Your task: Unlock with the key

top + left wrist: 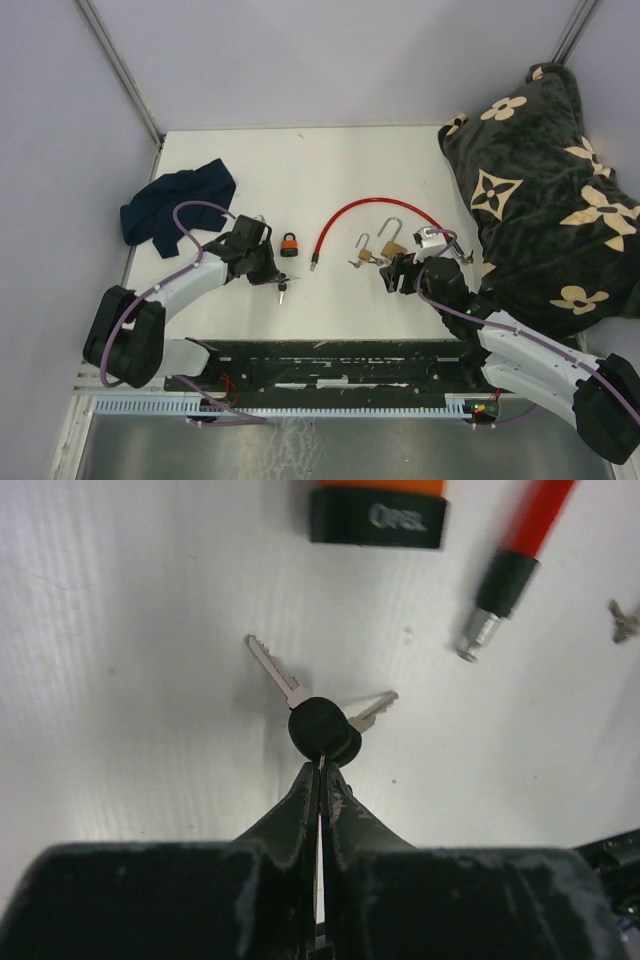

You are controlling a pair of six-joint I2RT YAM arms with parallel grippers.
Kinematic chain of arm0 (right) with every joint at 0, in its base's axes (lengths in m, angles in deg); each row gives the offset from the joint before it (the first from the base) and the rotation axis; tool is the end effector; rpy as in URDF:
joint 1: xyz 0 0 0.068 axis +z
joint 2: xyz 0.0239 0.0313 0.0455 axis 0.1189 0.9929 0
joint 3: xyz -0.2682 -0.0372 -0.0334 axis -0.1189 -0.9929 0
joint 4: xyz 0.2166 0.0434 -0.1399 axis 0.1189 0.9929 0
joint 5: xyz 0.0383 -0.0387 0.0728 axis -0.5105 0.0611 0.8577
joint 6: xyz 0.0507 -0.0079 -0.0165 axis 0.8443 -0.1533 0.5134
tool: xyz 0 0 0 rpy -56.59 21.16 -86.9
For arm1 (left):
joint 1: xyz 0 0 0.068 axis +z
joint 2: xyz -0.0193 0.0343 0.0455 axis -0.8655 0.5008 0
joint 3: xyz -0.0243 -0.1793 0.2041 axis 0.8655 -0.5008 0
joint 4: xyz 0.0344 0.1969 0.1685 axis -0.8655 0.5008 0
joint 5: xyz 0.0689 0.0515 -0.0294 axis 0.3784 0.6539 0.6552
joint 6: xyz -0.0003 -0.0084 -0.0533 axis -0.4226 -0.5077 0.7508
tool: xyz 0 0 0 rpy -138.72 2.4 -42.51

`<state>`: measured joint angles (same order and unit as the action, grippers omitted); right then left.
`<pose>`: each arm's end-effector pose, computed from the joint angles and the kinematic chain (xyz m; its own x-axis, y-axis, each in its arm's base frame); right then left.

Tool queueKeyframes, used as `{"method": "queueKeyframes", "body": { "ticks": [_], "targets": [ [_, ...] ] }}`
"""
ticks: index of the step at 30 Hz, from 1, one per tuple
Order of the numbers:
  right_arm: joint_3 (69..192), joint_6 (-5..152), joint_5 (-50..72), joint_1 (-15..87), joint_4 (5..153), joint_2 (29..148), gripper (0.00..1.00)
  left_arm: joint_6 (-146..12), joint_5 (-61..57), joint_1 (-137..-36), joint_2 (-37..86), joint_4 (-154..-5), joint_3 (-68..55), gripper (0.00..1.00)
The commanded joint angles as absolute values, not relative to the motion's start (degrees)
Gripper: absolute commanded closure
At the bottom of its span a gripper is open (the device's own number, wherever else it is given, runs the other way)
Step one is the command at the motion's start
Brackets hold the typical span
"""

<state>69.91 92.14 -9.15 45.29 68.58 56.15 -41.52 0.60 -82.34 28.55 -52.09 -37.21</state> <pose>0.1479 0.1081 0.1824 -0.4819 0.1496 -0.8634 -0.2788 0.9079 0.3129 0.2311 -0.0990 0.1735 -0.9088 -0.2807 -0.3085 -0.1659 0.9219 -0.3501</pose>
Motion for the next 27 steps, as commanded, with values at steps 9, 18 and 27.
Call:
{"method": "queueKeyframes", "body": {
  "ticks": [9, 18, 27],
  "targets": [
    [76.6, 106.9, 3.7, 46.4, 60.4, 61.2, 0.28, -36.5, -4.3, -90.3, 12.0, -80.2, -48.8, 0.97],
    [80.2, 105.9, 2.2, 49.5, 62.0, 69.3, 0.29, -36.6, -5.1, -97.6, 20.0, -80.9, -48.7, 0.92],
    [89.3, 97.9, 0.6, 55.5, 75.9, 74.6, 0.29, -36.6, 0.1, -101.9, 21.0, -74.2, -46.2, 0.47]
  ]
}}
